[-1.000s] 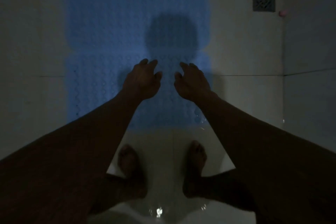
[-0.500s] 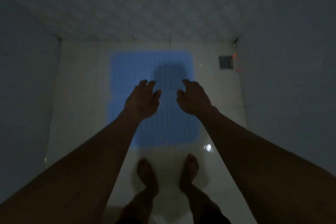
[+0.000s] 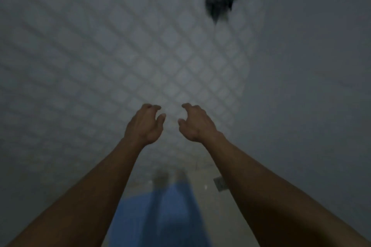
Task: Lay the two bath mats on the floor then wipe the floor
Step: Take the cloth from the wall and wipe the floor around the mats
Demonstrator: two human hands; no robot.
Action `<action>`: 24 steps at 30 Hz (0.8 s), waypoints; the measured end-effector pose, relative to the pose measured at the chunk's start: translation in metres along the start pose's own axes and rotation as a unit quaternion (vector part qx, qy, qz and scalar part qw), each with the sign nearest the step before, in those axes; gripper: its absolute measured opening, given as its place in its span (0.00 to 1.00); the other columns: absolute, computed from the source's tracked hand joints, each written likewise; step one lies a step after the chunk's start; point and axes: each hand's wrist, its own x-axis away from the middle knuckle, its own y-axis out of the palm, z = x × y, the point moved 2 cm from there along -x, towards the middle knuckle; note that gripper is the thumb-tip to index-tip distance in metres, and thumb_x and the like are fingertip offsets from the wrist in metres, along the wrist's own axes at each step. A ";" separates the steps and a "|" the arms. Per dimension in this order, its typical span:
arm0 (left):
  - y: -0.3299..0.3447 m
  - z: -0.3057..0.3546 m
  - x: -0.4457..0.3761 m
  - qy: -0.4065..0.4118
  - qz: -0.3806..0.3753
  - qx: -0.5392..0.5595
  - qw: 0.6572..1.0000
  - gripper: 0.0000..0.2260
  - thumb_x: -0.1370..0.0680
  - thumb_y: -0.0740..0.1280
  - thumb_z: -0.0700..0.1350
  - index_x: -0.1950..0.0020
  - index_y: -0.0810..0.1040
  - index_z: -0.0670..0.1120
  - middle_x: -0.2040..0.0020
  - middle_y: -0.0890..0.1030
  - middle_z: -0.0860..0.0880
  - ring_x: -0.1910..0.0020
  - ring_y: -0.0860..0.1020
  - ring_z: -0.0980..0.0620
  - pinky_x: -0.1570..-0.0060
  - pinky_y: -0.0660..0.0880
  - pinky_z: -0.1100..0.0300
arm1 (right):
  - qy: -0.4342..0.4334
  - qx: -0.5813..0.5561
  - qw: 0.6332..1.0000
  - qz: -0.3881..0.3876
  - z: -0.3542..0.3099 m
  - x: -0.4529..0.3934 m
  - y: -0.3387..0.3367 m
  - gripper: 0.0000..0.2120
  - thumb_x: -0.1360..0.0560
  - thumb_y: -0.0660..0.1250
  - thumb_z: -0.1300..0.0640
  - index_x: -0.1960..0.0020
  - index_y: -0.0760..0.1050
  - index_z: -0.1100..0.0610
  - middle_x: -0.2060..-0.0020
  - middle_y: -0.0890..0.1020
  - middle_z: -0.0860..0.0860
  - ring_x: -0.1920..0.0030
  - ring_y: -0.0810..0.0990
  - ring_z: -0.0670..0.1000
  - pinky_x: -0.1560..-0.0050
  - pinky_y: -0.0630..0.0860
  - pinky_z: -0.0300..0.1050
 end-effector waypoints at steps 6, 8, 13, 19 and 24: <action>-0.019 0.059 -0.035 0.050 0.014 -0.021 0.998 0.21 0.18 0.61 0.52 0.28 0.72 0.44 0.29 0.71 0.42 0.32 0.72 0.42 0.34 0.70 0.50 | -0.002 0.002 1.000 0.025 0.012 -0.016 -0.061 0.30 0.23 0.63 0.48 0.24 0.58 0.51 0.29 0.66 0.56 0.30 0.67 0.58 0.33 0.68 0.53; -0.021 0.080 -0.053 0.064 0.023 -0.027 0.997 0.21 0.18 0.61 0.52 0.28 0.71 0.44 0.29 0.71 0.43 0.32 0.72 0.42 0.34 0.70 0.49 | -0.007 0.001 0.999 0.040 0.024 -0.026 -0.083 0.30 0.23 0.63 0.48 0.24 0.58 0.51 0.30 0.67 0.56 0.30 0.67 0.58 0.33 0.68 0.53; -0.008 0.137 -0.108 0.079 0.063 -0.038 0.994 0.21 0.18 0.61 0.53 0.28 0.72 0.45 0.30 0.72 0.44 0.33 0.73 0.43 0.35 0.71 0.50 | -0.024 0.003 0.996 0.085 0.071 -0.061 -0.146 0.29 0.23 0.63 0.48 0.24 0.59 0.49 0.31 0.68 0.55 0.31 0.68 0.57 0.34 0.69 0.53; 0.054 0.204 -0.151 0.053 0.031 -0.081 0.995 0.21 0.18 0.59 0.57 0.28 0.71 0.50 0.29 0.70 0.49 0.33 0.73 0.48 0.37 0.72 0.51 | -0.010 0.042 0.998 0.047 0.164 -0.104 -0.211 0.29 0.23 0.62 0.49 0.24 0.58 0.49 0.30 0.67 0.55 0.30 0.67 0.56 0.34 0.68 0.51; 0.078 0.252 -0.199 0.042 0.045 -0.111 0.992 0.22 0.19 0.59 0.58 0.28 0.71 0.51 0.30 0.71 0.51 0.34 0.74 0.49 0.37 0.72 0.51 | -0.031 0.038 0.998 0.038 0.214 -0.162 -0.263 0.29 0.23 0.63 0.50 0.24 0.59 0.51 0.31 0.69 0.55 0.32 0.70 0.56 0.36 0.69 0.48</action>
